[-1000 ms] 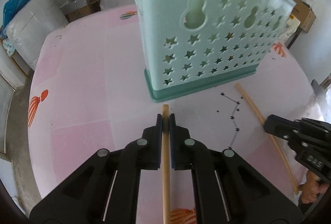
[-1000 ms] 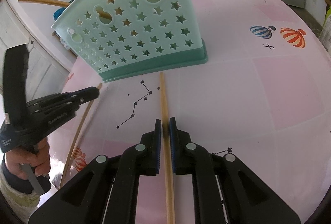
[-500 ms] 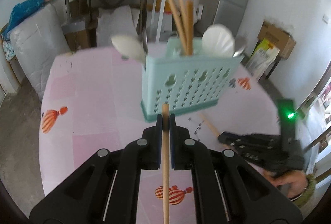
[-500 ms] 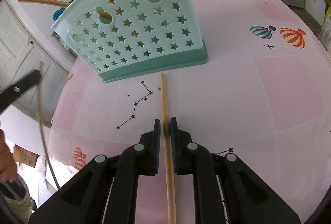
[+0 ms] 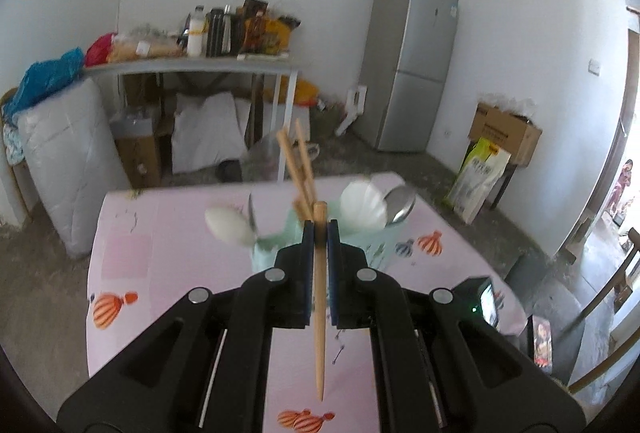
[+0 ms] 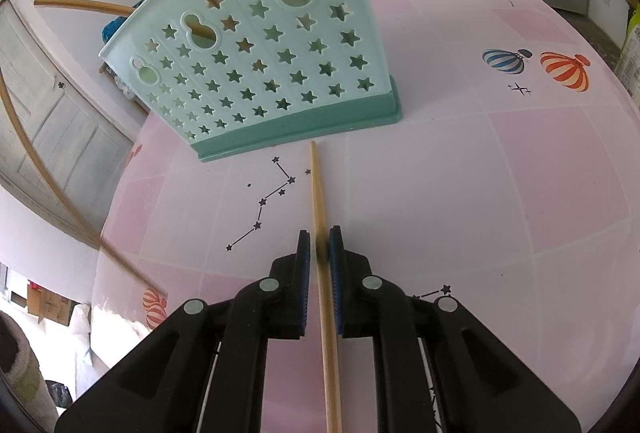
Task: Organize utensils
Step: 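Lift the chopstick into the caddy and open the left tool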
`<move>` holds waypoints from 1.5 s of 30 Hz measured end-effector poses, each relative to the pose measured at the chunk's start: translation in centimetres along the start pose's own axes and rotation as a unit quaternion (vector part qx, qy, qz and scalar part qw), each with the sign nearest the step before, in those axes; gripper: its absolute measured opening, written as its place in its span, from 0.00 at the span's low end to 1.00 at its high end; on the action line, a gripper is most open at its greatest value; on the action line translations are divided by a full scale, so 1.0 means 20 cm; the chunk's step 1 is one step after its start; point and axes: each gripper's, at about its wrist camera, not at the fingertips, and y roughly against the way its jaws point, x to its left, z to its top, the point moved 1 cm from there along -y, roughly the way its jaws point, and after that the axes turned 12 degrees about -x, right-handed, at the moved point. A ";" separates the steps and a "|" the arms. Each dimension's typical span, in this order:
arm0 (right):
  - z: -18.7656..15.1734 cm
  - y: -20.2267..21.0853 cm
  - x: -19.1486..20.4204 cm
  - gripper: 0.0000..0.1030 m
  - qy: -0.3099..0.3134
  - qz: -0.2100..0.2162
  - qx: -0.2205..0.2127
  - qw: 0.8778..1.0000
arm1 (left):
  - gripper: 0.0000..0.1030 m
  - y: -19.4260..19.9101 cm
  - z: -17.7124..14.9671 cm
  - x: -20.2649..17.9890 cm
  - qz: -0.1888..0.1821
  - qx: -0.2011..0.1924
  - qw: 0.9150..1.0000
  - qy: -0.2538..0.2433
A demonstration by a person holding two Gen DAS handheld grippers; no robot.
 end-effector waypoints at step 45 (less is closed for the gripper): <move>-0.01 0.02 -0.07 0.10 -0.012 0.017 -0.004 1.000 | 0.51 -0.36 0.06 -0.10 0.005 -0.086 0.996 0.016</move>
